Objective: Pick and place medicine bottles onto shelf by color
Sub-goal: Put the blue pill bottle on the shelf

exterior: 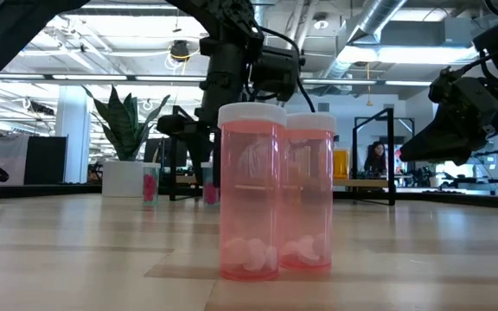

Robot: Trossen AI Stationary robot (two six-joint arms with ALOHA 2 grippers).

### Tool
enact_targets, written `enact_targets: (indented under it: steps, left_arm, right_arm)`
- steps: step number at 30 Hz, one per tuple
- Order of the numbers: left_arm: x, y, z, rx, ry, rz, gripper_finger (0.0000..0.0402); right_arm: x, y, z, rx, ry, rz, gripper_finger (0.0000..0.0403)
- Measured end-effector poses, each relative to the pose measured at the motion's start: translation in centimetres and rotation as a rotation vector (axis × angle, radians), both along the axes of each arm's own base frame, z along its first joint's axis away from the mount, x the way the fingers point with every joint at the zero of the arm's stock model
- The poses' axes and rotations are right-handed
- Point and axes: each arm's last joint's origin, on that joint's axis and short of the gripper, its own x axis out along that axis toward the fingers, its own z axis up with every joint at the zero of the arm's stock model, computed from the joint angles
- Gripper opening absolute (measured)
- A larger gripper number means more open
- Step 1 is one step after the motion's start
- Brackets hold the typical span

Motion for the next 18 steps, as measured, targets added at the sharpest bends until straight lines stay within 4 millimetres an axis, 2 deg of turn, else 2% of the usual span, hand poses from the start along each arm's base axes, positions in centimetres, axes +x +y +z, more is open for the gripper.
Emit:
enact_targets:
  steps: [5, 12, 18]
  left_arm:
    - [-0.06, 0.15, -0.29, -0.036, 0.011, 0.009, 0.0096]
    - [0.09, 0.18, -0.12, -0.003, 0.019, 0.013, 0.0097]
    - [0.09, 0.3, -0.23, 0.011, 0.025, 0.03, 0.0119]
  right_arm:
    - [0.0, 0.0, 0.0, 0.0, 0.0, 0.0, 0.0162]
    - [0.0, 0.0, 0.01, 0.0, -0.001, -0.001, 0.0162]
    - [0.0, 0.0, 0.01, 0.0, -0.001, 0.0, 0.0162]
